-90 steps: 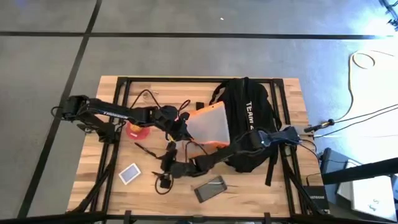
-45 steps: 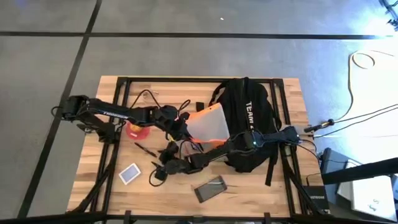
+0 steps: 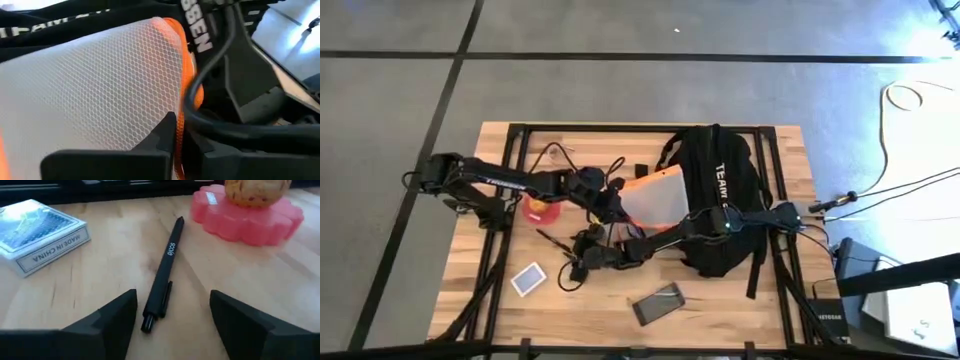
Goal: Unpack backpack
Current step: Put the black pen into the transparent white zip bag
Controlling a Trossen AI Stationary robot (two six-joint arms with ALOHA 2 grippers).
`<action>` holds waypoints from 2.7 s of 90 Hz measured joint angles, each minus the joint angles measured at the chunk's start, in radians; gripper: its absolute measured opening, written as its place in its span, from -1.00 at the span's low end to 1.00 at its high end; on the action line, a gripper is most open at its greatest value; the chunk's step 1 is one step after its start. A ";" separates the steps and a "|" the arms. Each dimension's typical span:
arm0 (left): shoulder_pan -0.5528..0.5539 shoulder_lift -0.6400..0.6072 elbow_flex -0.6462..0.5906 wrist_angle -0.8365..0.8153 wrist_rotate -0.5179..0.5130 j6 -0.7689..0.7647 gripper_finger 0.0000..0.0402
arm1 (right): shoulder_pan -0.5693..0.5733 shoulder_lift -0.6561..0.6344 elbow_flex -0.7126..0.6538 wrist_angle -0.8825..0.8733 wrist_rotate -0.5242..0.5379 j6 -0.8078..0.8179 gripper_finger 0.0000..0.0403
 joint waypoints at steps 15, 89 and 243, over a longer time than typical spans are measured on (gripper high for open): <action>-0.001 0.000 0.000 0.000 0.004 0.000 -1.00 | -0.002 0.002 0.000 0.004 -0.006 0.004 0.06; -0.001 -0.001 0.000 -0.005 0.001 -0.012 -1.00 | 0.001 0.006 -0.001 0.028 -0.054 0.006 -0.90; -0.001 -0.001 0.000 -0.001 0.000 -0.026 -1.00 | 0.349 -0.417 0.000 -1.035 0.139 0.541 -0.93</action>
